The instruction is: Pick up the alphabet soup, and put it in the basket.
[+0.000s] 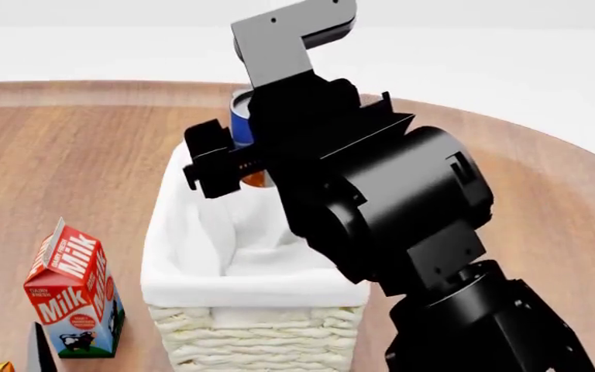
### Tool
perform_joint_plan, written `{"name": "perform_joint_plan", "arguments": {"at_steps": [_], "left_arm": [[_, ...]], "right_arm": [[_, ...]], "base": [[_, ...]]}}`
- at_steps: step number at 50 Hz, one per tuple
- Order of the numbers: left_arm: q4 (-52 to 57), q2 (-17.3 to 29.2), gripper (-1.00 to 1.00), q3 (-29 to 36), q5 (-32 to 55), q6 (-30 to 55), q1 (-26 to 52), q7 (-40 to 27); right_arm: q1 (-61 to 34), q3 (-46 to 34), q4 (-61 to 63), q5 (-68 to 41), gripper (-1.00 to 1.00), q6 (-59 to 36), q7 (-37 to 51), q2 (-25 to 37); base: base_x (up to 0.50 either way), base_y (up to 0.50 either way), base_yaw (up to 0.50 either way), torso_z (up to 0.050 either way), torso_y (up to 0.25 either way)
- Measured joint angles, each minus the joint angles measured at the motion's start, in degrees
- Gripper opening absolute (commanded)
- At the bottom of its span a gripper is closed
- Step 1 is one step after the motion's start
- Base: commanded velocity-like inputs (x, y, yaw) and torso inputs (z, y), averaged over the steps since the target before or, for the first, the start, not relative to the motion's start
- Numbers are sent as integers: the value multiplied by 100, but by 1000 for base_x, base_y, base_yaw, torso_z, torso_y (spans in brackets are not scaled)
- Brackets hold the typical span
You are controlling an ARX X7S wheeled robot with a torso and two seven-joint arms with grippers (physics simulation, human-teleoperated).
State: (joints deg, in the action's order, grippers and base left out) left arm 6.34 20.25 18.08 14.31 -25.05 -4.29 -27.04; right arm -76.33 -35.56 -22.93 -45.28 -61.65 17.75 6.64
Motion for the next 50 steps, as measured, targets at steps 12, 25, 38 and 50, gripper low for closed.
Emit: {"name": "perform_joint_plan", "arguments": {"at_steps": [12, 25, 38, 50], "left_arm": [[-8, 7, 100, 11, 1, 7, 19, -12], [6, 18, 100, 21, 2, -12, 13, -23], [5, 18, 100, 50, -15, -17, 16, -28], [-13, 11, 100, 97, -39, -16, 33, -19]], "right_arm": [[-102, -82, -387, 52, -100, 240, -86, -117], [-147, -175, -590, 64, -100, 378, -114, -191], [-193, -277, -909, 111, -100, 592, -183, -273], [-313, -368, -1310, 152, -100, 817, -257, -372]], "base": [[0, 0, 0, 0, 1], [0, 0, 0, 1, 1], [0, 0, 0, 0, 0], [0, 0, 0, 0, 1]]}}
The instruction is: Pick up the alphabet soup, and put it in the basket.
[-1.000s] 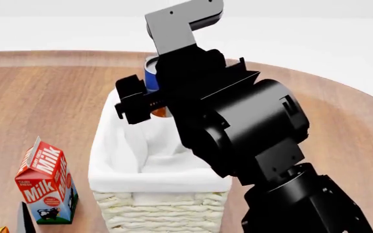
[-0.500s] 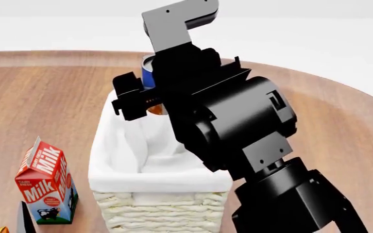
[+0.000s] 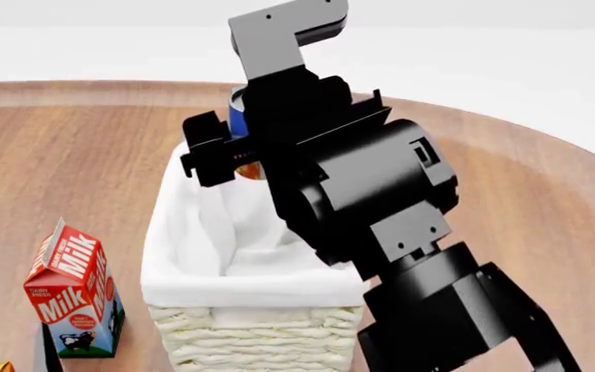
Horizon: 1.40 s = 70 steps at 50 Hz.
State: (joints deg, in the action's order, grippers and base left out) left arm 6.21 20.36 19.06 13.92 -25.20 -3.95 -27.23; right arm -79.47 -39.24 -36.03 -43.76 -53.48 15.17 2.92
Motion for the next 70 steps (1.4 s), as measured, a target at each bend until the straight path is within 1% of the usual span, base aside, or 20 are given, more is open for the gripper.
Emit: {"name": "perform_joint_plan", "arguments": {"at_steps": [22, 50, 70], "left_arm": [[-16, 10, 100, 42, -26, -3, 12, -10], [0, 7, 100, 106, -265, 152, 61, -132], [19, 9, 100, 122, -436, 209, 70, -244]], "right_arm": [[-103, -124, -156, -85, -100, 53, 73, -9], [-124, -273, -190, -230, -100, 129, 121, 12], [-119, -360, -136, -321, -100, 136, 181, 56]], "base": [[0, 0, 0, 0, 0], [0, 0, 0, 0, 1], [0, 0, 0, 0, -112]]}}
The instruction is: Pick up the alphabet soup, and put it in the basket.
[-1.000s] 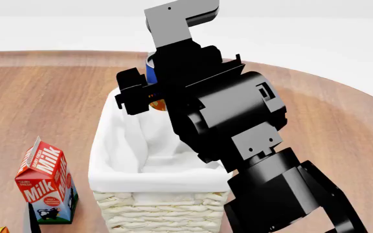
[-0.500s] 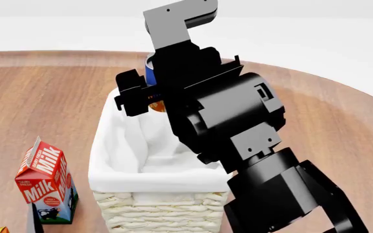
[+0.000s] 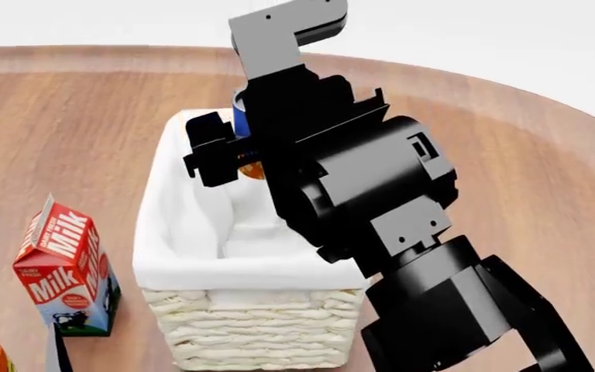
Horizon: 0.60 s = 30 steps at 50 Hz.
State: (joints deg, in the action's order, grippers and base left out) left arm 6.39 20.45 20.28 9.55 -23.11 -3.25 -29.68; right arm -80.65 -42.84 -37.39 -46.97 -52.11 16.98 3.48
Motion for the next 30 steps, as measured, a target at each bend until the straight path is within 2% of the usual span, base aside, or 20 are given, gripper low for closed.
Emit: {"name": "perform_joint_plan", "arguments": {"at_steps": [30], "left_arm": [[16, 20, 100, 6, -19, -21, -4, -66]], "right_arm": [[-9, -149, -32, -81, -100, 74, 20, 10]], "base": [[-1, 0, 0, 0, -103]]}}
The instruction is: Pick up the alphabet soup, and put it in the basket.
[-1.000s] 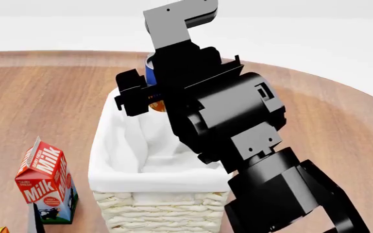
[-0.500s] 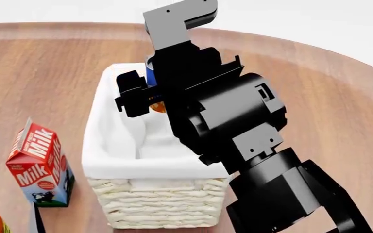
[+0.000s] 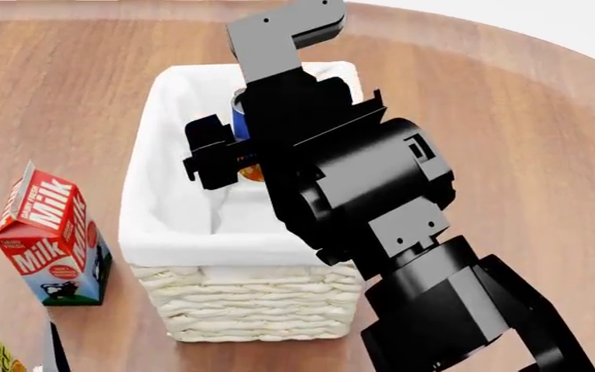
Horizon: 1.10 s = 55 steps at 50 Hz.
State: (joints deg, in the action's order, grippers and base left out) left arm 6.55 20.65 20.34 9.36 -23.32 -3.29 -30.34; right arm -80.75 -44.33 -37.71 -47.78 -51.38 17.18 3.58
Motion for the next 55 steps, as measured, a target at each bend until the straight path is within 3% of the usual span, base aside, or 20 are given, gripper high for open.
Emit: {"name": "perform_joint_plan", "arguments": {"at_steps": [21, 22, 55], "left_arm": [[-14, 12, 100, 15, 33, -39, 4, -10], [-17, 14, 100, 18, 69, -55, 5, 9], [-108, 16, 100, 30, 276, -183, 32, 65]], "right_arm": [[21, -124, -74, -33, -100, 100, -19, -4], [20, -133, -74, -28, 100, 108, -13, -4], [-6, -166, 341, 28, 100, 271, 23, 146]], "base": [[-1, 0, 0, 0, -77], [0, 0, 0, 0, 0], [0, 0, 0, 0, 0]]}}
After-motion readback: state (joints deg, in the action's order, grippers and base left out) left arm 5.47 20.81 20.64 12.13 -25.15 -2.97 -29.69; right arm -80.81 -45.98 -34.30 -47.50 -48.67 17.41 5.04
